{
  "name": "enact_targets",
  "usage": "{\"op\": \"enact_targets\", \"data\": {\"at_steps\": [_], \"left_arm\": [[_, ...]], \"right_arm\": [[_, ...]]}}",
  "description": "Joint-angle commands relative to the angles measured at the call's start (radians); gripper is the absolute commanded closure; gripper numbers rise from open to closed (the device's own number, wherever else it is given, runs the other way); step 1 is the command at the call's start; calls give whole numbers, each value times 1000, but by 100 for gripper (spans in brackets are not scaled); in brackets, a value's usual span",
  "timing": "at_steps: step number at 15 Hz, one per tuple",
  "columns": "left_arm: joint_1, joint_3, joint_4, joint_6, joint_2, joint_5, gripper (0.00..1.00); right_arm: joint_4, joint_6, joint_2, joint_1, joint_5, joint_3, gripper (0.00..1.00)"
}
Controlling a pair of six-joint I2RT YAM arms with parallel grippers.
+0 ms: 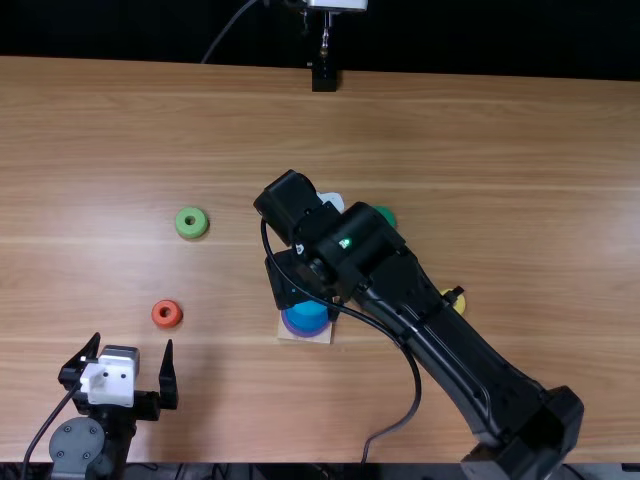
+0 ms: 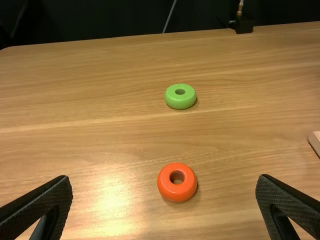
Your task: Build the Hanoi tower: stack the rings onto the peg from bottom to top in this color order: purple, dark blue, light blue, dark green, light green, yellow, orange.
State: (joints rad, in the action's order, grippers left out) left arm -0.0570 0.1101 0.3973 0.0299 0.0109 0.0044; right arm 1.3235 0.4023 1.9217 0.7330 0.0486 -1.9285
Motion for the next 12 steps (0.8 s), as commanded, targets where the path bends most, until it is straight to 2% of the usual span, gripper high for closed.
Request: {"op": "enact_targets", "data": {"at_steps": [1,5,8,12], "left_arm": [[8,-110,78,16,-11,5,0],[8,-110,78,18,-11,5,0],[8,-110,76,16,-11,5,0],[8,-110,78,16,-11,5,0]], "right_arm": [[-6,17,37,5,5,-1,0],[-12,21,39,2,5,-56,0],[-14,93,56,-7,7,-109,0],[-15,97,109,-147,7,-107,0]]}}
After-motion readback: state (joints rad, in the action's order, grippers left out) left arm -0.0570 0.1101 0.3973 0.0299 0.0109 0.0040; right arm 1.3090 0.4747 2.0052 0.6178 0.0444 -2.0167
